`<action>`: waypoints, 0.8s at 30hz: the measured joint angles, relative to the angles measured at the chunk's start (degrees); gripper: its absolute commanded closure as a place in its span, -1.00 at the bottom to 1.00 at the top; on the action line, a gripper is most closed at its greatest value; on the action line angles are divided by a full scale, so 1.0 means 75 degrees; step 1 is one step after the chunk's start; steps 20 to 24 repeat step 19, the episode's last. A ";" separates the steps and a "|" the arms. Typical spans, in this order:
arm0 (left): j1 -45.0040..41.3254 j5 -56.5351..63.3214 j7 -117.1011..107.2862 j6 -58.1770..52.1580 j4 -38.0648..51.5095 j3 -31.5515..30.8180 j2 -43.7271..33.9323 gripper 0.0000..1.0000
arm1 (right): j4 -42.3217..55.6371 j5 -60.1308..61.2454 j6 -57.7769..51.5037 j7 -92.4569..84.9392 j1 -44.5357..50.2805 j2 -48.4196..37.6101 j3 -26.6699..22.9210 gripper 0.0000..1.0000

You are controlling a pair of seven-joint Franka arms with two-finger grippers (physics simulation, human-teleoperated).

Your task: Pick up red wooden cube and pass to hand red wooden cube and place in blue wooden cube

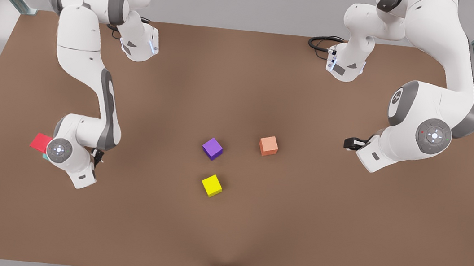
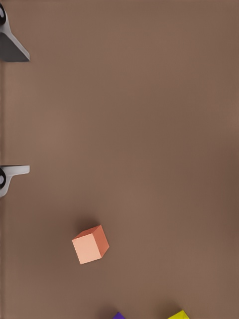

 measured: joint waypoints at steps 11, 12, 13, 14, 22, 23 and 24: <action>0.0004 0.0000 0.0003 0.0000 -0.0009 0.0000 0.0000 -1.00 | 0.1325 -0.0412 -0.4595 0.4356 -0.0242 -0.3703 -0.0180 -1.00; 0.0006 -0.0001 0.0003 0.0000 -0.0010 0.0000 0.0000 -1.00 | 0.1186 -0.0483 -0.4829 0.4599 -0.0313 -0.3937 -0.0192 -1.00; 0.0006 -0.0001 0.0003 0.0000 -0.0011 0.0000 0.0000 -1.00 | 0.1032 -0.0546 -0.5021 0.4826 -0.0382 -0.4128 -0.0203 -1.00; 0.0002 -0.0002 0.0003 0.0000 -0.0010 0.0000 0.0000 -1.00 | 0.0950 -0.0595 -0.5188 0.5042 -0.0437 -0.4268 -0.0209 -1.00; -0.0015 -0.0001 0.0002 0.0000 -0.0007 0.0000 0.0000 -1.00 | 0.0850 -0.0719 -0.5727 0.5975 -0.0444 -0.4484 -0.0169 -1.00; -0.0015 -0.0001 0.0002 0.0000 -0.0007 0.0000 0.0000 -1.00 | 0.0850 -0.0719 -0.5727 0.5975 -0.0444 -0.4484 -0.0169 -1.00; -0.0015 -0.0001 0.0002 0.0000 -0.0007 0.0000 0.0000 -1.00 | 0.0850 -0.0719 -0.5727 0.5975 -0.0444 -0.4484 -0.0169 -1.00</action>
